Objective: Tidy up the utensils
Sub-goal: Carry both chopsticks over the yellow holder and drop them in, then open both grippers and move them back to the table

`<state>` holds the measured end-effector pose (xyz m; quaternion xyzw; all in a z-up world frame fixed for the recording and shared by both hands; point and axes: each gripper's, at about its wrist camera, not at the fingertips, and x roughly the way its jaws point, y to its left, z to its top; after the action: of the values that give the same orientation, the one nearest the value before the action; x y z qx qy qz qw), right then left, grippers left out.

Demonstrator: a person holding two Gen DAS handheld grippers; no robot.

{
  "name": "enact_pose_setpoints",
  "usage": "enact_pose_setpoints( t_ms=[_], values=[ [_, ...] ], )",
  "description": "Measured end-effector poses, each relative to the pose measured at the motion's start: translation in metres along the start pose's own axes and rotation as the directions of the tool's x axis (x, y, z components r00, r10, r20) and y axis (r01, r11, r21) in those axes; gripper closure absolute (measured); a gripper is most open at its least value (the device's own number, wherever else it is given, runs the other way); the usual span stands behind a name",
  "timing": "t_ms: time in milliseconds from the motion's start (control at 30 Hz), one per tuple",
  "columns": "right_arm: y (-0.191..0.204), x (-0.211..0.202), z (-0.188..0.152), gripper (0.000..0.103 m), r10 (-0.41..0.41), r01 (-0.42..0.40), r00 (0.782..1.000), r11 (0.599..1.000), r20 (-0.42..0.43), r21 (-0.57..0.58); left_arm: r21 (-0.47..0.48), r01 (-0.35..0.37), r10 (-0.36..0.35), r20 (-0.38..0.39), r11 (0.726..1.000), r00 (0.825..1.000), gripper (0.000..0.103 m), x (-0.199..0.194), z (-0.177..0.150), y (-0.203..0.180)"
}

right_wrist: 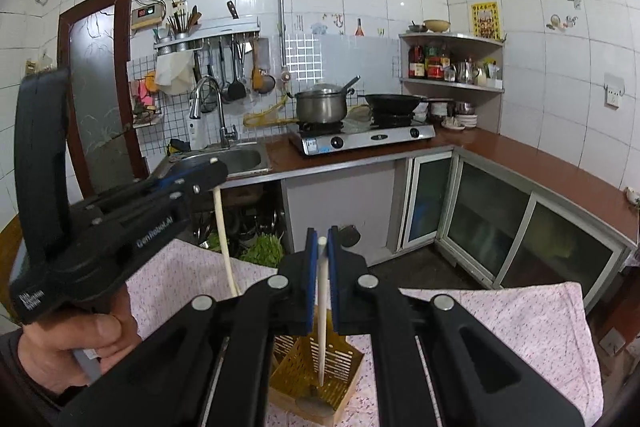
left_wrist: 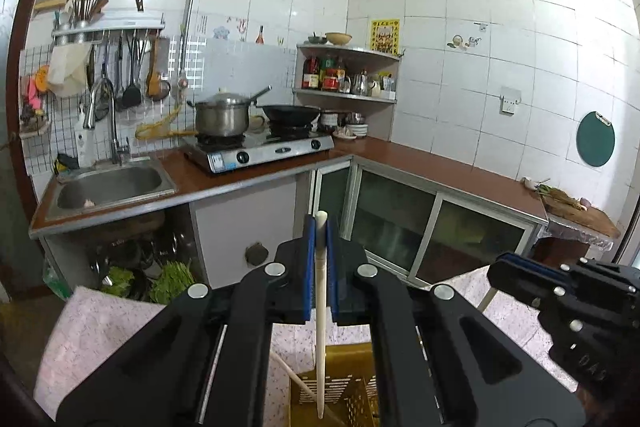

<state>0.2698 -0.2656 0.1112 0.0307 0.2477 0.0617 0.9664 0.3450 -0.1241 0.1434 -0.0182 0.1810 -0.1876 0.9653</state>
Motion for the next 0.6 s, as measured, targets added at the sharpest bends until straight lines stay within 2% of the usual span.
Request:
enact_pose_setpoints(
  t_ms=[167,267,333,367,400,433,567,600],
  values=[
    [-0.004,0.006,-0.011,0.096,0.016,-0.015,0.999,1.000,-0.029,0.014,0.011,-0.004,0.005,-0.050,1.000,0.999,0.096,0.012,-0.028,0.003],
    [-0.007,0.004,-0.017,0.096,0.016,-0.016,0.999,1.000,-0.036,0.021,0.012,-0.005,0.006,-0.067,1.000,0.998,0.062,0.010,-0.036,0.005],
    [-0.011,0.001,-0.020,0.093,0.024,-0.023,0.999,0.999,-0.033,0.035,0.012,-0.008,0.009,-0.069,1.000,0.998,0.060,0.005,-0.042,0.007],
    [-0.015,-0.004,-0.022,0.080,0.029,-0.028,0.999,0.998,-0.024,0.050,0.017,-0.008,0.009,-0.075,1.000,0.997,0.060,0.002,-0.045,0.008],
    [-0.018,-0.010,-0.023,0.063,0.033,-0.032,0.999,0.998,-0.011,0.060,0.023,-0.013,0.014,-0.075,1.000,0.997,0.060,-0.001,-0.047,0.008],
    [-0.021,-0.017,-0.024,0.058,0.037,-0.037,0.999,0.997,0.005,0.066,0.027,-0.020,0.022,-0.072,0.999,0.997,0.060,-0.006,-0.048,0.010],
    [-0.033,-0.050,-0.033,0.057,-0.007,0.005,0.999,0.999,0.040,0.053,0.017,-0.041,0.041,-0.050,0.999,0.998,0.059,-0.035,-0.053,0.018],
    [-0.037,-0.060,-0.037,0.056,-0.029,0.026,0.998,0.998,0.048,0.053,0.018,-0.054,0.054,-0.040,0.998,0.998,0.055,-0.047,-0.057,0.021]
  ],
)
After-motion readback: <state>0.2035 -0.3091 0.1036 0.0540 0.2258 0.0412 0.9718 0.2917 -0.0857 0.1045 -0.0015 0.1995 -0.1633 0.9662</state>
